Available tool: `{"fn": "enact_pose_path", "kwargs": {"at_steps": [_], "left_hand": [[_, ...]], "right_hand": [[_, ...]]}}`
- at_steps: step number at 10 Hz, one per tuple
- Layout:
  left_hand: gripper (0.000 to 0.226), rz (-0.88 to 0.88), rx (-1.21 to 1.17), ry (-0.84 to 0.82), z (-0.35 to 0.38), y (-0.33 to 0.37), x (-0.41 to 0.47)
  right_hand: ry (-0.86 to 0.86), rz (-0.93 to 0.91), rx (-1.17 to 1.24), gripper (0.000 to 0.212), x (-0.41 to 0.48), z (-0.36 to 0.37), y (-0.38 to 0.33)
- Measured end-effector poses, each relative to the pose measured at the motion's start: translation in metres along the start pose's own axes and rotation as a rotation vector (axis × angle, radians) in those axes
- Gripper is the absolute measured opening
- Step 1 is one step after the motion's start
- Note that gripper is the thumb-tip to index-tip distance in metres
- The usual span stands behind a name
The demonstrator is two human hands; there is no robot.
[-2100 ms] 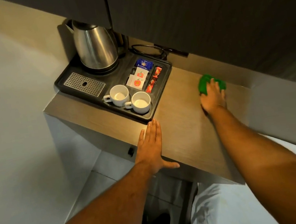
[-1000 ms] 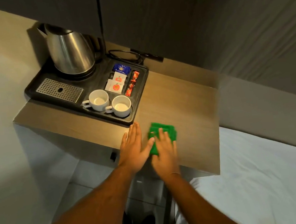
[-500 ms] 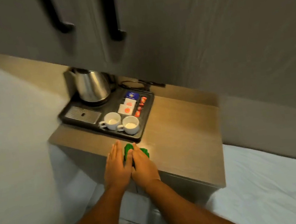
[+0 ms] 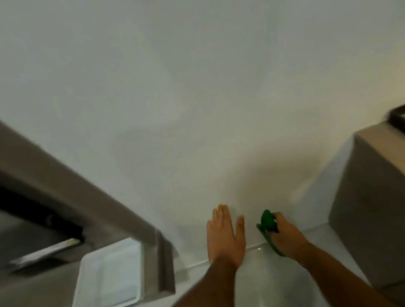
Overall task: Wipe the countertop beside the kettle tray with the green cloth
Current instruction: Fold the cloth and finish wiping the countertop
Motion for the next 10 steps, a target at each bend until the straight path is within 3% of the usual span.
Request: {"fn": "enact_pose_path", "kwargs": {"at_steps": [1, 3, 4, 5, 6, 8, 9, 10], "left_hand": [[0.078, -0.227, -0.091, 0.115, -0.023, -0.083, -0.013], [0.078, -0.529, -0.088, 0.381, -0.090, -0.259, -0.044], [0.075, -0.674, -0.101, 0.517, -0.122, -0.332, -0.066], [0.071, -0.807, -0.137, 0.591, -0.137, -0.386, -0.084], [0.075, -0.863, -0.138, 0.576, -0.133, -0.424, -0.093], [0.078, -0.839, -0.122, 0.476, -0.100, -0.457, -0.100], [0.076, -0.742, -0.098, 0.426, -0.087, -0.443, -0.099], [0.070, -0.597, -0.113, 0.373, -0.079, -0.410, -0.086]], "right_hand": [[-0.170, -0.085, -0.094, 0.030, 0.006, 0.080, -0.058], [-0.458, -0.255, -0.240, 0.021, 0.014, 0.260, -0.173], [-0.553, -0.295, -0.272, 0.027, 0.017, 0.342, -0.217], [-0.509, -0.354, -0.305, 0.034, 0.027, 0.407, -0.253], [-0.418, -0.419, -0.390, 0.038, 0.044, 0.456, -0.265], [-0.650, -0.401, -0.641, 0.070, 0.057, 0.526, -0.216], [-0.578, -0.463, -0.601, 0.069, 0.049, 0.515, -0.209], [-0.352, -0.497, -0.515, 0.063, 0.048, 0.458, -0.204]]}}
Point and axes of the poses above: each hand's wrist, its own x-axis towards the middle knuckle, its own z-axis out of the palm, y = z × x, the point moved 4 cm from there along x, towards the middle knuckle
